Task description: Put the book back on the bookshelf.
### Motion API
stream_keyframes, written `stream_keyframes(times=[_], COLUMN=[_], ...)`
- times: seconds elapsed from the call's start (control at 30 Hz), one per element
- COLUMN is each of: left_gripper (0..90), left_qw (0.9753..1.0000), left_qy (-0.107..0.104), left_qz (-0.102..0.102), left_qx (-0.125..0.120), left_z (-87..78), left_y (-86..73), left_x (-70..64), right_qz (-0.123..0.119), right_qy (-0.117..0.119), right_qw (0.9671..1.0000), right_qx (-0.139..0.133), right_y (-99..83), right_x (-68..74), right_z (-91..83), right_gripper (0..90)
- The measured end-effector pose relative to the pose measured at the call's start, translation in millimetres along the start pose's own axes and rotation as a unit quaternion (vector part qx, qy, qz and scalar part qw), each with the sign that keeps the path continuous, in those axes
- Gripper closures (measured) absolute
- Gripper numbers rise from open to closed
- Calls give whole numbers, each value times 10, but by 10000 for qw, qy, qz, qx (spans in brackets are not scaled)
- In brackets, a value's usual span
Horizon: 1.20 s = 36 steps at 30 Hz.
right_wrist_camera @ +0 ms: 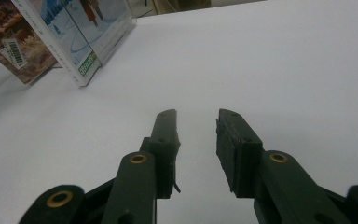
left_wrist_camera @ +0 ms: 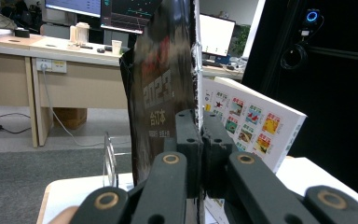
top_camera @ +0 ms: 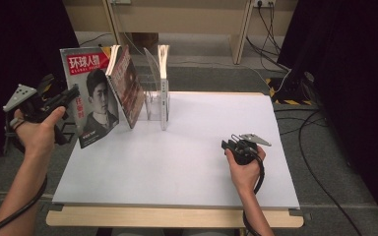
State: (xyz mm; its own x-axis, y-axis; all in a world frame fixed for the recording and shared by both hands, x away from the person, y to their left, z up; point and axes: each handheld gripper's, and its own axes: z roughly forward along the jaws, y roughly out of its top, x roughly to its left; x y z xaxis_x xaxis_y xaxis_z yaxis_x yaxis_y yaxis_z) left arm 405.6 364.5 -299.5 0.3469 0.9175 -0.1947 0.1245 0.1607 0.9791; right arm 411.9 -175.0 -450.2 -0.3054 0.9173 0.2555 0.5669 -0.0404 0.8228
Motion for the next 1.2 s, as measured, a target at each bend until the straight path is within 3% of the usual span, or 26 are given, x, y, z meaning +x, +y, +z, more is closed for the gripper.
stream_keyframes(times=[0.3, 0.77, 1.2], left_gripper=[871, 871, 870], left_qw=[10000, 9999, 9993], left_qy=[74, -57, 320], left_qz=[-26, -28, 74], left_qx=[-1, -100, -166], left_z=[195, 473, 729], left_y=[-25, -61, -274], left_x=[56, 73, 159], right_qz=[-24, 4, -26], right_qy=[-2, -6, -1], right_qw=[10000, 10000, 10000], right_qx=[12, 42, 30], right_y=[-6, -21, -25], right_x=[3, -11, -7], right_z=[14, 24, 27], right_gripper=[683, 682, 683])
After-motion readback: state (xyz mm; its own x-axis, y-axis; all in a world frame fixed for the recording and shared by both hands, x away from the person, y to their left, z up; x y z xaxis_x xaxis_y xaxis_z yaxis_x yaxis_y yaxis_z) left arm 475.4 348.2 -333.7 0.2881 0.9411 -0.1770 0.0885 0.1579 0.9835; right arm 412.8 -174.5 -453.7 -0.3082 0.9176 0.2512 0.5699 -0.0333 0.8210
